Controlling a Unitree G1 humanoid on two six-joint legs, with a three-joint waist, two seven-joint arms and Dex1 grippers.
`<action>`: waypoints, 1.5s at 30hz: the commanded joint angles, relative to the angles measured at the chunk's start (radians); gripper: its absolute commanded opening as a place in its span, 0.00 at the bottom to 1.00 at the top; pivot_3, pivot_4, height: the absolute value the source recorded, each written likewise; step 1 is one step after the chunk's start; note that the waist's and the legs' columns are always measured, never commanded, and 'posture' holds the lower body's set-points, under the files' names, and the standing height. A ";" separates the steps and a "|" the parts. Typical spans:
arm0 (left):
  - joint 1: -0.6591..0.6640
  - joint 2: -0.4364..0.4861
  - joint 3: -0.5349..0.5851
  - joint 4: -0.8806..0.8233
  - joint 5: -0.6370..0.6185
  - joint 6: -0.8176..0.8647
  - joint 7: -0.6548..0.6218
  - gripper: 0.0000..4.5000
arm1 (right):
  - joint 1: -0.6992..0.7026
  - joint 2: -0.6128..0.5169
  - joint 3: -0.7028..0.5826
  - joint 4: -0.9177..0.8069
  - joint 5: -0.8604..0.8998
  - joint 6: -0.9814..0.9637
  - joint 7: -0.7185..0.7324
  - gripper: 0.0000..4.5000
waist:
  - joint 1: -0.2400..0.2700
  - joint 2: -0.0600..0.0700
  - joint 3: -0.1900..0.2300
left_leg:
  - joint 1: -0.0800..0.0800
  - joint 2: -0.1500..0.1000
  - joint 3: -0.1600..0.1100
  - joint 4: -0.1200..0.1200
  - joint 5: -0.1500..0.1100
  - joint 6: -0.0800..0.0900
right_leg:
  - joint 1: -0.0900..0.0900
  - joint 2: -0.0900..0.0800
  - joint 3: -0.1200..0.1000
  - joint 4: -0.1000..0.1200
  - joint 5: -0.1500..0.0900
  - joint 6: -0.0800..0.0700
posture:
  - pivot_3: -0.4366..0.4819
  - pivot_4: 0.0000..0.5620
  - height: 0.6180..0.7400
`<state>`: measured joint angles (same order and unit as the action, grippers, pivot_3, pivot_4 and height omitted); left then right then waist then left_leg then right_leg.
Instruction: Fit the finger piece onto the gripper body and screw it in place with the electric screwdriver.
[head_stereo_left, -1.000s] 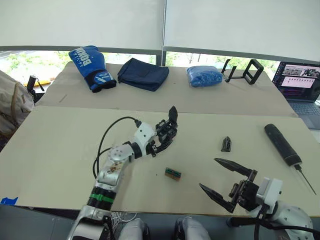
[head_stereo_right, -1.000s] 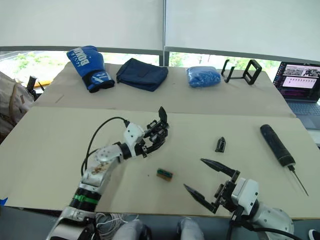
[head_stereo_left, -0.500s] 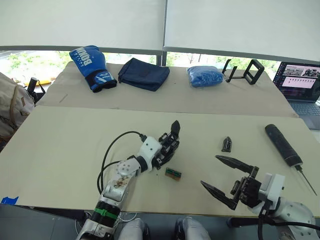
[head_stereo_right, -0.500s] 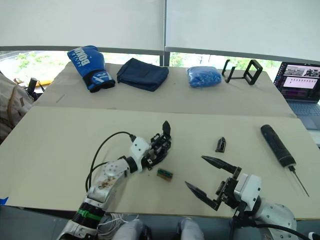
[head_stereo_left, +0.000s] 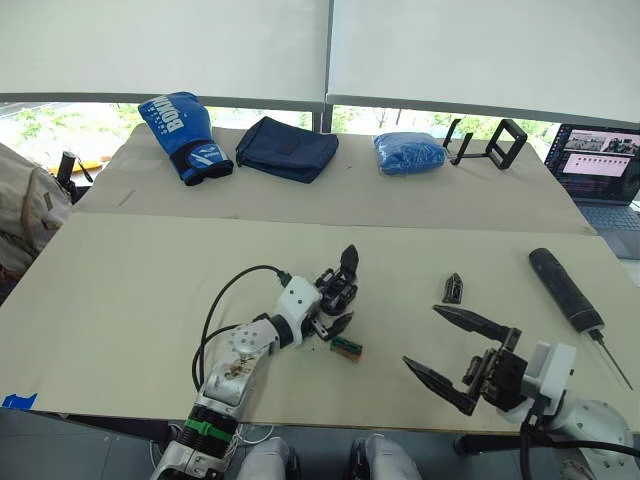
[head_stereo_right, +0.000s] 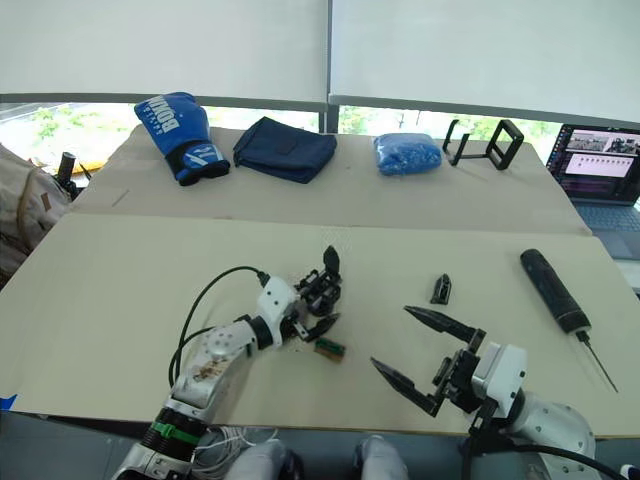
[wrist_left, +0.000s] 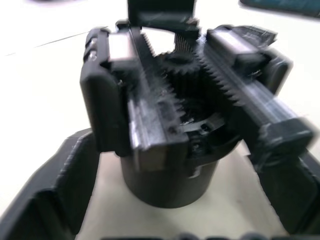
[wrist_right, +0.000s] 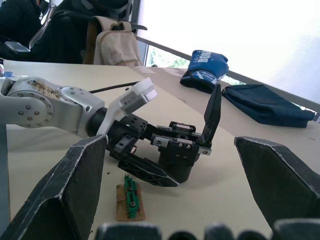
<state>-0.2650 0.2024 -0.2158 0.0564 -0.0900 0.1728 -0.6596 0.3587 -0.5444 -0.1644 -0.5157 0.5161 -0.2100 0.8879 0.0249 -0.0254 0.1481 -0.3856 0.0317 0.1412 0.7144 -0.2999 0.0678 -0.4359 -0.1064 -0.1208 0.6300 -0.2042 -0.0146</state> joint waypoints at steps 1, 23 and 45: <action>-0.044 0.063 0.036 0.017 -0.037 -0.054 -0.079 0.99 | 0.001 -0.005 -0.016 -0.022 0.021 -0.002 0.006 1.00 | -0.001 0.000 0.000 | 0.000 0.000 0.000 0.000 0.000 0.000 | 0.000 0.000 0.000 0.000 0.000 0.000 | 0.48 0.27 1.00; -0.559 0.087 -0.006 0.861 -0.003 -0.445 -0.635 0.99 | 0.029 -0.022 -0.027 -0.032 -0.003 -0.009 0.029 1.00 | 0.001 0.000 0.000 | -0.001 -0.002 0.002 0.001 0.000 0.000 | 0.000 0.002 -0.002 0.000 0.000 0.001 | 0.48 0.27 1.00; -0.552 0.065 0.077 0.770 0.002 -0.398 -0.582 0.51 | 0.040 -0.015 0.004 -0.067 -0.026 0.006 -0.019 1.00 | -0.014 0.000 0.000 | -0.002 -0.002 0.002 0.001 -0.001 0.002 | -0.001 0.001 -0.001 0.000 0.000 0.001 | 0.48 0.27 1.00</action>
<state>-0.8184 0.2735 -0.1724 0.9765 -0.0434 -0.2951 -1.2938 0.4072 -0.5558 -0.1594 -0.5589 0.4828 -0.2045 0.8686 0.0112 -0.0254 0.1481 -0.3877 0.0301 0.1428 0.7157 -0.3009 0.0698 -0.4374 -0.1052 -0.1219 0.6302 -0.2040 -0.0136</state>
